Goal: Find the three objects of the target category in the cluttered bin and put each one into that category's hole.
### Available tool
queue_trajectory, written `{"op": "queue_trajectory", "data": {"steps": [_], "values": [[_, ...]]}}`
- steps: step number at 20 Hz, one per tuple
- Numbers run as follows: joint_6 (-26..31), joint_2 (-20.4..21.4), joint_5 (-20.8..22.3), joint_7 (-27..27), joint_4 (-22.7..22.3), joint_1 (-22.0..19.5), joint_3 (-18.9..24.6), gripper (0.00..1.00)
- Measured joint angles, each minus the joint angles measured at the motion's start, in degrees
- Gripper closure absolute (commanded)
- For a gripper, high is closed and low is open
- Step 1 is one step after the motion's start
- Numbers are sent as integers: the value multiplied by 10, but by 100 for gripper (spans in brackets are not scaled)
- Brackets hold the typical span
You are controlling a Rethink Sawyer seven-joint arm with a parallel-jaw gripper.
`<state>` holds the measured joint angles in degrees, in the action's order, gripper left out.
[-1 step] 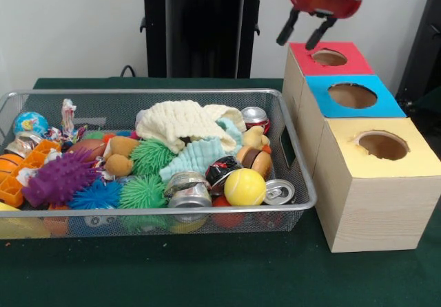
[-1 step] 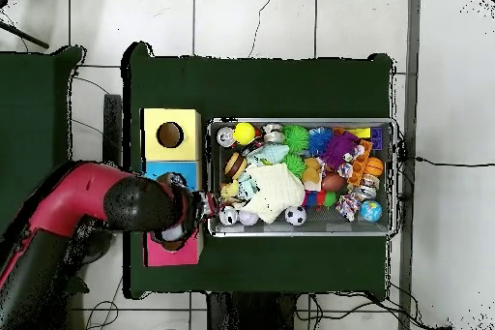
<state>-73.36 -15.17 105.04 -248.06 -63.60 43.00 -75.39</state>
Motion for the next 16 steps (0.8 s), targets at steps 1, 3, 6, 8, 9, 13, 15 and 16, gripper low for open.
{"op": "queue_trajectory", "data": {"steps": [1,3,6,8,9,13,15,16], "values": [[6,6,1,3,-9,-3,0,0],[22,15,2,12,-25,-7,0,0],[64,28,2,37,-53,-14,4,0],[99,37,2,61,-71,-18,9,0],[124,42,2,81,-83,-21,14,0],[229,65,-6,173,-124,-36,46,0],[262,72,-13,206,-137,-41,59,0],[281,77,-18,225,-144,-44,68,0]]}}
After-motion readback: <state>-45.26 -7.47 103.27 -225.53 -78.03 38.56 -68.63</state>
